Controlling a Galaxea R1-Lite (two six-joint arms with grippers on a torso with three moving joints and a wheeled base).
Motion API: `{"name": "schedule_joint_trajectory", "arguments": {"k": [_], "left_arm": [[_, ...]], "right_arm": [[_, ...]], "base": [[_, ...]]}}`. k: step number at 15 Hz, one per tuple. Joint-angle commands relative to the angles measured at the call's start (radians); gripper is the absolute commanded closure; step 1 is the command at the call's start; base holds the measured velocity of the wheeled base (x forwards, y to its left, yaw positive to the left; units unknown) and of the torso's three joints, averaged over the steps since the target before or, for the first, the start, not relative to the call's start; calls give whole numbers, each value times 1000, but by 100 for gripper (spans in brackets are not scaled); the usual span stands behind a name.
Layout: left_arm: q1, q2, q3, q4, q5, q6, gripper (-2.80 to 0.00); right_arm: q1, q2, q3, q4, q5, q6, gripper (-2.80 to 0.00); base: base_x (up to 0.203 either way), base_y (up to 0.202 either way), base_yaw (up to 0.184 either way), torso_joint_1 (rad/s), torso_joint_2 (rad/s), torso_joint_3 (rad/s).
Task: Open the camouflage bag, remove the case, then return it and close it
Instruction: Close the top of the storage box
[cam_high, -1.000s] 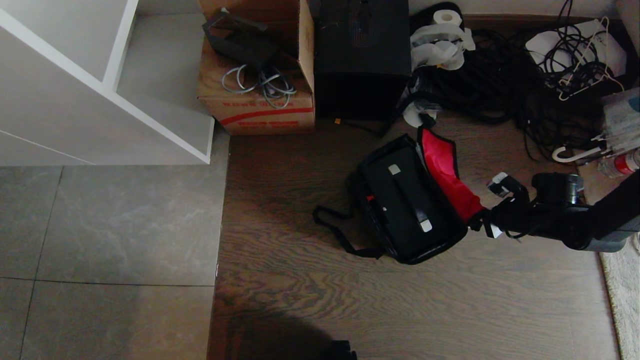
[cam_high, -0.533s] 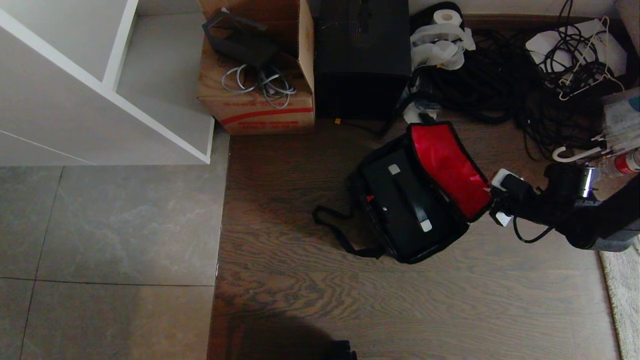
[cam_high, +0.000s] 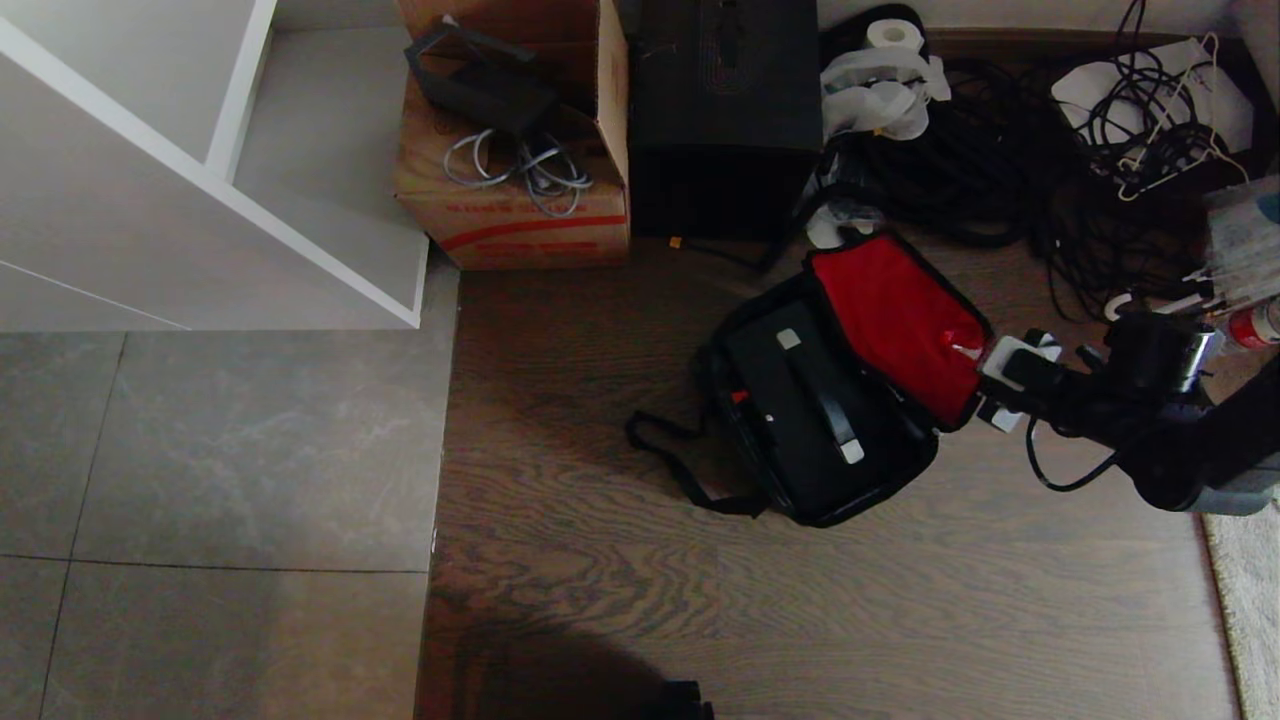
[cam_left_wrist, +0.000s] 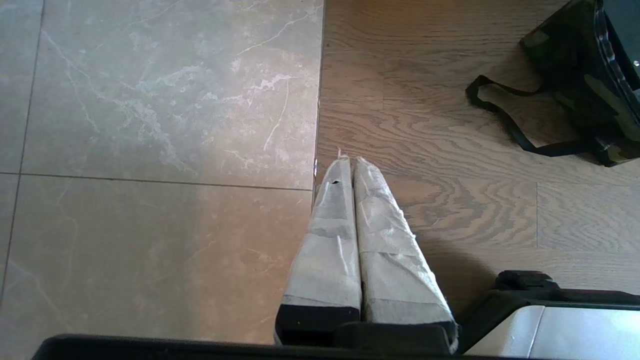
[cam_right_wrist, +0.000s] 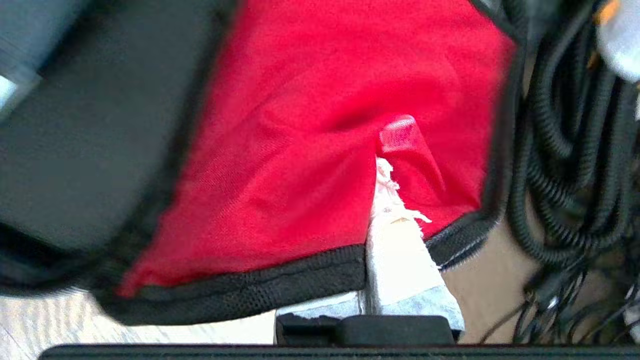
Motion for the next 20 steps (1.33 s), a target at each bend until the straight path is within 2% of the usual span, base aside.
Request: {"name": "schedule_joint_trajectory", "arguments": {"k": [1, 5, 6, 8, 12, 20], "left_arm": [[0, 0, 0, 0, 0, 0, 0], [0, 0, 0, 0, 0, 0, 0], [0, 0, 0, 0, 0, 0, 0], [0, 0, 0, 1, 0, 0, 0], [0, 0, 0, 0, 0, 0, 0], [0, 0, 0, 1, 0, 0, 0]], "right_arm": [[28, -31, 83, -52, 15, -8, 0], [71, -56, 203, -66, 31, -13, 0], [82, -58, 221, -61, 30, -13, -280], [132, -58, 240, -63, 44, -2, -280], [186, -71, 246, -67, 97, 109, -280], [238, -136, 370, -39, 115, 515, -280]], "base": [[0, 0, 0, 0, 0, 0], [0, 0, 0, 0, 0, 0], [0, 0, 0, 0, 0, 0], [0, 0, 0, 0, 0, 0], [0, 0, 0, 0, 0, 0], [0, 0, 0, 0, 0, 0]]}}
